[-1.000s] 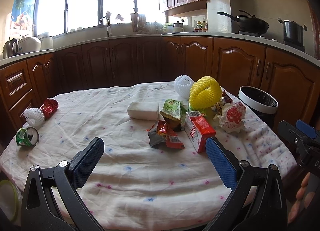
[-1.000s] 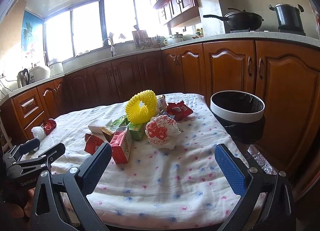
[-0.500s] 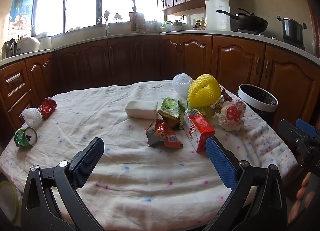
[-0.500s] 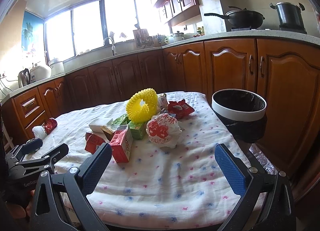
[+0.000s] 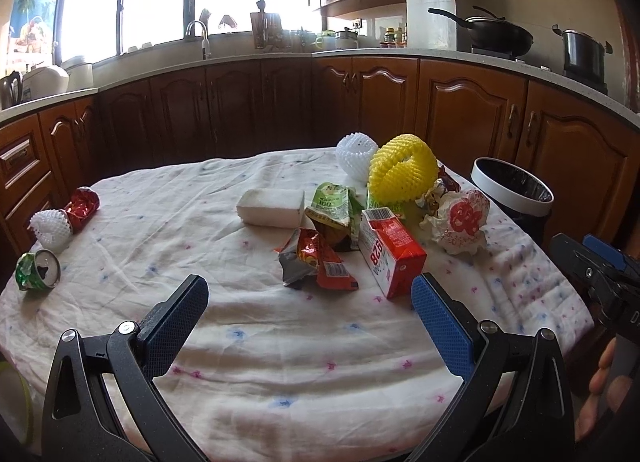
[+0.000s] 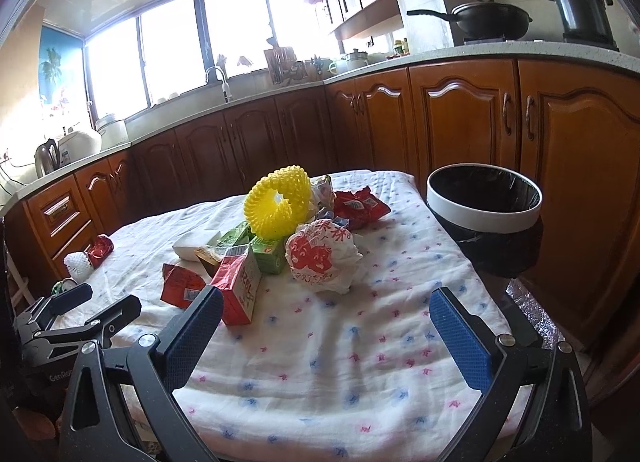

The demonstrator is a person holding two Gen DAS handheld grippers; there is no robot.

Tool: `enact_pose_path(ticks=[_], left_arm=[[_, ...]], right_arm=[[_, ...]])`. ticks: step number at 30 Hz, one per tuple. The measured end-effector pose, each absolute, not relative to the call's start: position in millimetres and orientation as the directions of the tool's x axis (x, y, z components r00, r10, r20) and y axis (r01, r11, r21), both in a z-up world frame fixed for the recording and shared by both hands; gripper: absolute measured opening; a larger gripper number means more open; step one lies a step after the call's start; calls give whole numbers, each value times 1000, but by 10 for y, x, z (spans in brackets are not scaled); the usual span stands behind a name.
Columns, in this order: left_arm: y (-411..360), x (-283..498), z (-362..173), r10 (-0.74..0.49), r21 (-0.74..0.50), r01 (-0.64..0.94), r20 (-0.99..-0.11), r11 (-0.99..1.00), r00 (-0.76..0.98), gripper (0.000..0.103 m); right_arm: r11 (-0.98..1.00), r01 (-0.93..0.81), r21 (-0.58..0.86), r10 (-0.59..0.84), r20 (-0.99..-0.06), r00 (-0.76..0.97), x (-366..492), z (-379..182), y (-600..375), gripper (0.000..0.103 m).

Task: Collect trash
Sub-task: 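Grasp the red juice carton with the left tool while the right tool grasps the white-red plastic bag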

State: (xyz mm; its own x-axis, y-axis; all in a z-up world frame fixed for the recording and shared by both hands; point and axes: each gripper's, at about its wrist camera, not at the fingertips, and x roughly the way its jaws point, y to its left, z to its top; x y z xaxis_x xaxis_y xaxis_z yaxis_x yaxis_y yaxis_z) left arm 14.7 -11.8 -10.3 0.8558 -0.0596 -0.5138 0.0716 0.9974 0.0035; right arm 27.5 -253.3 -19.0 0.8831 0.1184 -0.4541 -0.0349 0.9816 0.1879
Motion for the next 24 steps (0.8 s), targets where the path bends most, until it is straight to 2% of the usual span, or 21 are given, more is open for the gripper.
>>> enact_pose_path(ticks=[7,12,15,24], left_arm=[[-171,327,-120,-126,-44,122,-559,992,820,103],[-342,515,-128,-191,-75,183,-595,980,780,99],[-452,650,-153,-212,-82,206,-619,975,756,95],[-668,1000,-297,-201,-62,219,-687,974,698,92]], right_arm=[[968,-61,242,176,-487,855,489,-204,-2637,102],[950,-88,299,240,-521,819,752,-220,-2684,94],[945,-88,316,260,-554,791,941,-259,-2716,85],[925,-88,369,311,-606,732,1420,-422,-2761,80]])
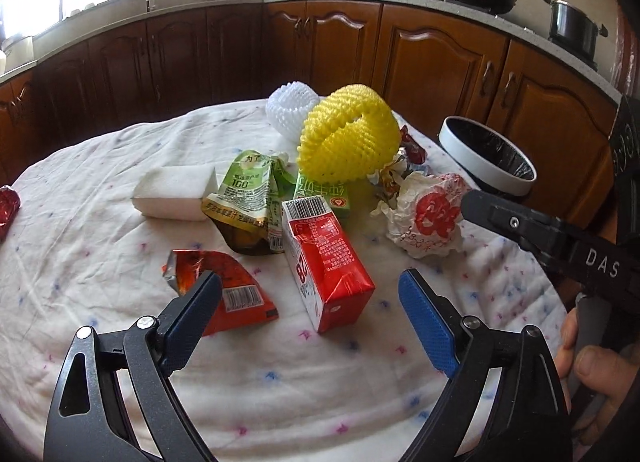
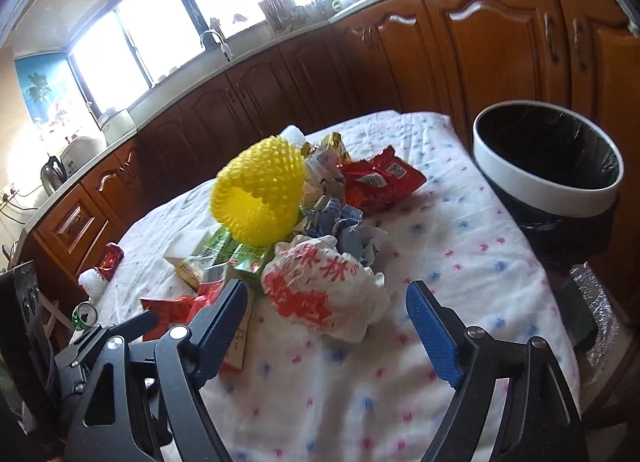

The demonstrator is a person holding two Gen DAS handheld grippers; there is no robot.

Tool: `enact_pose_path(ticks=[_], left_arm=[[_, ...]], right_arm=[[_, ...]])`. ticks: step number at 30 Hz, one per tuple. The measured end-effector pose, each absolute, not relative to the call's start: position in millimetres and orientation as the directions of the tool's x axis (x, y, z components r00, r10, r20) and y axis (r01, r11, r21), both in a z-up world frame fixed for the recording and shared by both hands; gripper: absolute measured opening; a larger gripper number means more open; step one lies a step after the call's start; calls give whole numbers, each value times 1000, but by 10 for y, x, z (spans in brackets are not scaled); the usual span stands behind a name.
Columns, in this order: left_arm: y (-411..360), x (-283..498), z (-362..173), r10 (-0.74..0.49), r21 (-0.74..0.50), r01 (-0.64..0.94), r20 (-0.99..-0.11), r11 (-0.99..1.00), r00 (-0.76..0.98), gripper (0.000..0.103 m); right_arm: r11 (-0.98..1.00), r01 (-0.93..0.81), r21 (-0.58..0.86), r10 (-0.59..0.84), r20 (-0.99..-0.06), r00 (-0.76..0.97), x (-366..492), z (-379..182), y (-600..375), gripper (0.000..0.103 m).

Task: Collect trash
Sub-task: 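Grasp the red juice carton with the left tool while the right tool grasps the white-red plastic bag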

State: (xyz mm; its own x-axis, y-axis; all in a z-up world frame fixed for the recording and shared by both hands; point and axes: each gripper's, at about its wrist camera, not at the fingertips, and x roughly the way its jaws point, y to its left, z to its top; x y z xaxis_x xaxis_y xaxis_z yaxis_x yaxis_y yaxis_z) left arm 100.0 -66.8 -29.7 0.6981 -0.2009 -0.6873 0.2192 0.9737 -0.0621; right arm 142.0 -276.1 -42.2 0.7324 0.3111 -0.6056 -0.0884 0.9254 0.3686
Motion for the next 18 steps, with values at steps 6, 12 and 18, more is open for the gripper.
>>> enact_pose_path(ticks=[6,12,18], left_arm=[[-752,1220,-423,-196,-57,226,-728,972,657,73],[-742,1304,-528,-229,-99,239,-757,966,612,31],[-719,1141,-408,-277,-126,277,-732,953,623,29]], right_arm=[[906,-109,409,363,-620,696,1605,-527,-2780,41],[902,-141,407,379,-593,711,1476,-467,-2831,18],[894,-124,430,371,-557,744,1190,-339,-3075,18]])
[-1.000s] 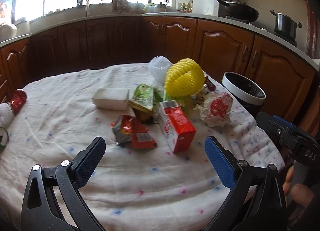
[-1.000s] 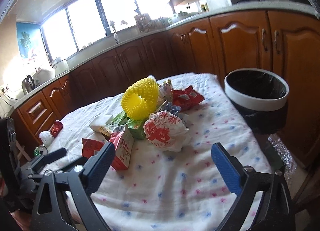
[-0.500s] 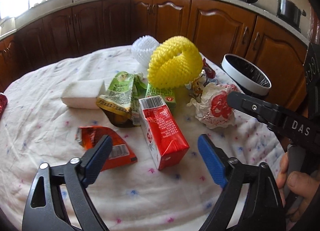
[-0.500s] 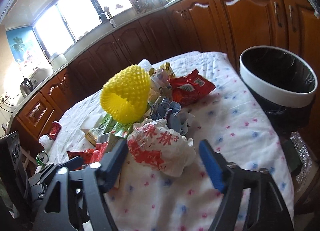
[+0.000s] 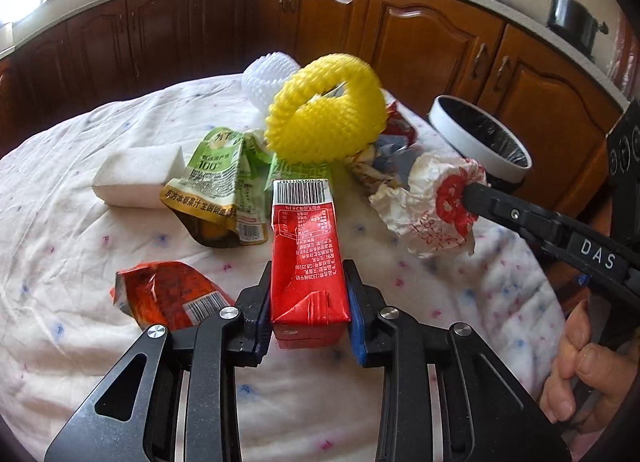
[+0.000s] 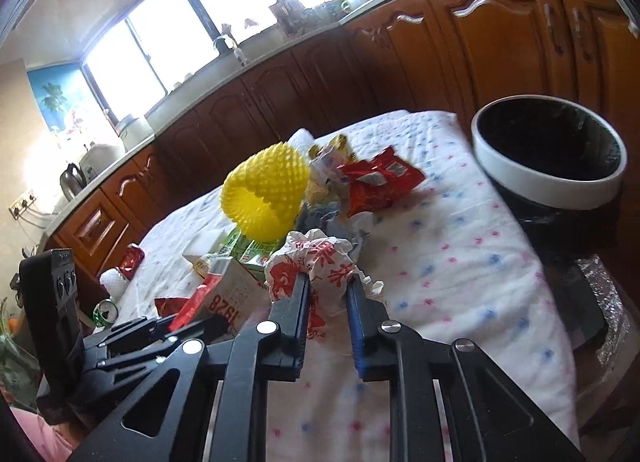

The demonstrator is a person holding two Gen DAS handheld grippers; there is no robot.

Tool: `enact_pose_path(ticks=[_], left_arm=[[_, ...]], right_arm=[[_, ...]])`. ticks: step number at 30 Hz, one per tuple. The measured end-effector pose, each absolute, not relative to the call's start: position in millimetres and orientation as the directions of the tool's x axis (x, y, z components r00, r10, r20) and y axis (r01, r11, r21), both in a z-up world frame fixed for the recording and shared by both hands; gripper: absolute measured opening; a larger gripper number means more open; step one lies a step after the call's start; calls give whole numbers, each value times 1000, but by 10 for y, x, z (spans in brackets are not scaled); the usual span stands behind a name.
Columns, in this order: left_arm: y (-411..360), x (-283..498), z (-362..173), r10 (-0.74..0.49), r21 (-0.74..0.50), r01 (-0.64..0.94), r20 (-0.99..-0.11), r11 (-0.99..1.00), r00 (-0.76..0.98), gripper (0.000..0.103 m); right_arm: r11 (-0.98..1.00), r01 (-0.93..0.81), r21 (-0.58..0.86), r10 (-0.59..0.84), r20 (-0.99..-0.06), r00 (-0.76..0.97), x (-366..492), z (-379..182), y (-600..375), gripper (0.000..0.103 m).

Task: Collect trash
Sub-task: 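Grasp the red juice carton with the left tool while the right tool grasps the white-red plastic bag, then carry both items over the bin and open both tools to drop them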

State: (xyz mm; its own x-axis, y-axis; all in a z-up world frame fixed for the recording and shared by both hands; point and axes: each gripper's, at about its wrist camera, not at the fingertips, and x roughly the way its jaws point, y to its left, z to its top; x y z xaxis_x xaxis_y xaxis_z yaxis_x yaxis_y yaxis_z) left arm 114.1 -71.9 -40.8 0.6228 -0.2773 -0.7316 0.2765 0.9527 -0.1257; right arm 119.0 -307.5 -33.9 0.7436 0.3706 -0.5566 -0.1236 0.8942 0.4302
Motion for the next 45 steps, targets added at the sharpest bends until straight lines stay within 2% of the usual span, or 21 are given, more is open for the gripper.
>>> enact_pose_path(ticks=[6,16,27,37,45], left_arm=[[-883,1051,-166,-342,-144,343,-693,928,634,29],[-1476,1169,74,-412,-107,460,-653,881,636,29],[-2172,1532,308,-466,-76,554,-641,829,610,29],[-2855,2025,355,-481,-45,615,-670,787,565,29],[-3299,2448,206,-458,-61,624,-735,779,500,29]], right_arm=[[896,-75,438,328,-538,777,1081,-235,-3356,18],[906,12,424,231,-516,825,1068,-72,-3896,18],[909,116,401,117,-512,851,1422,78,-4609,18],[916,176,361,61,-558,828,1862,63,-5057,18],[905,198,375,89,-626,775,2175,-248,-5245,18]])
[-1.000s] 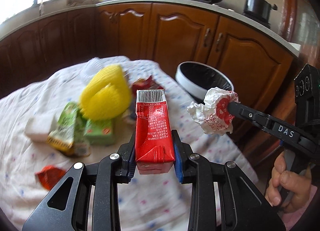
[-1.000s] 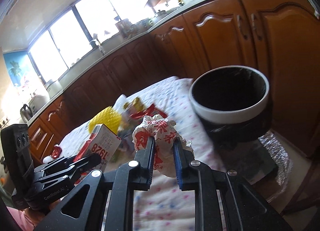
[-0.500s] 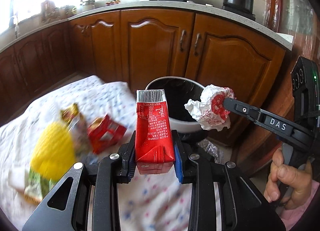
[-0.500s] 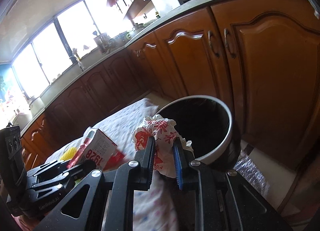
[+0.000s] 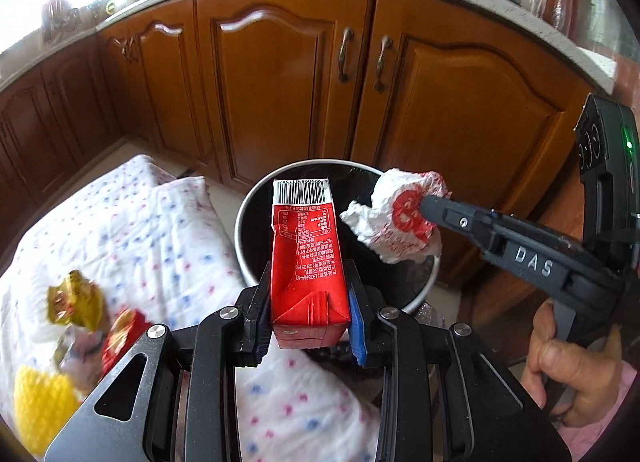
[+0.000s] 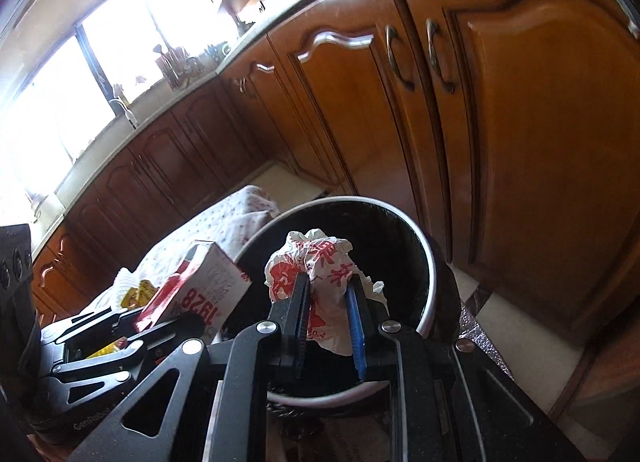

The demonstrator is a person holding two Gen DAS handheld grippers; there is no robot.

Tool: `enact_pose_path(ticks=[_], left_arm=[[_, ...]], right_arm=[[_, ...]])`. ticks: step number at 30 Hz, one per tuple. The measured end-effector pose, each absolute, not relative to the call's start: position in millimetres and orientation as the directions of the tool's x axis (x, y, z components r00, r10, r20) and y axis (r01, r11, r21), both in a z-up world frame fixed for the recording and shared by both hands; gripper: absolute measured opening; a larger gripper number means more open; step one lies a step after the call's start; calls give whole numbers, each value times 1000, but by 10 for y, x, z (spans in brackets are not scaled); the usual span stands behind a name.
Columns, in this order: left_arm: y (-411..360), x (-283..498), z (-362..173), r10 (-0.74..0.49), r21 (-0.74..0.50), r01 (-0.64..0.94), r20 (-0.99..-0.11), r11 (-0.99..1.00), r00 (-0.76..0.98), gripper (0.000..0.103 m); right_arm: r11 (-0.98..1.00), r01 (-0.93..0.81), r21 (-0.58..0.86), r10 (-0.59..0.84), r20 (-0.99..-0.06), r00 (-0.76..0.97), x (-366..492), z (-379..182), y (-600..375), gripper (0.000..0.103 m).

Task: Collect trash
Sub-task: 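Carry both items over the bin and open both tools to drop them, then move both open tools back toward the trash on the table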

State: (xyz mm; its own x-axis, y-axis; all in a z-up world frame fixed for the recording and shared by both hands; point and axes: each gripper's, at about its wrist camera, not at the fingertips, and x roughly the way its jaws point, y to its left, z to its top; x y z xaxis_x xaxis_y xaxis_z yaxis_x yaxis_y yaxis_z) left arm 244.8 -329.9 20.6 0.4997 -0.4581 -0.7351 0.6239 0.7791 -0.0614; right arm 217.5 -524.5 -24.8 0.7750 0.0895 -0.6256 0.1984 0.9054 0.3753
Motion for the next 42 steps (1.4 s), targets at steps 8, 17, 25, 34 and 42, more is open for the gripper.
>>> enact_pose_path(ticks=[8,17,25,34,42], left_arm=[[-3597,2667,5,-426,-56,631,-783,773,452,29],[-3647,2787,-99,-415,-61,635,-804,770,426,32],[-3457,2682,25,-432,-76,611,-776,788,460,50],[-2947,2360,241,-457,-124,550,-717,826,526,60],[-2441,1992,300,-456,-158,493,-681,856,574,65]], right_arm=[[898,219,383,101,-661,743,2377,-397,-5337,22],[890,235,390,108,-682,723,2485,-451,-5366,43],[877,230,421,105,-635,765,2294,-292,-5352,58],[879,192,437,99,-560,822,1849,-78,-4965,84],[890,144,432,116,-522,845,1507,-21,-4527,90]])
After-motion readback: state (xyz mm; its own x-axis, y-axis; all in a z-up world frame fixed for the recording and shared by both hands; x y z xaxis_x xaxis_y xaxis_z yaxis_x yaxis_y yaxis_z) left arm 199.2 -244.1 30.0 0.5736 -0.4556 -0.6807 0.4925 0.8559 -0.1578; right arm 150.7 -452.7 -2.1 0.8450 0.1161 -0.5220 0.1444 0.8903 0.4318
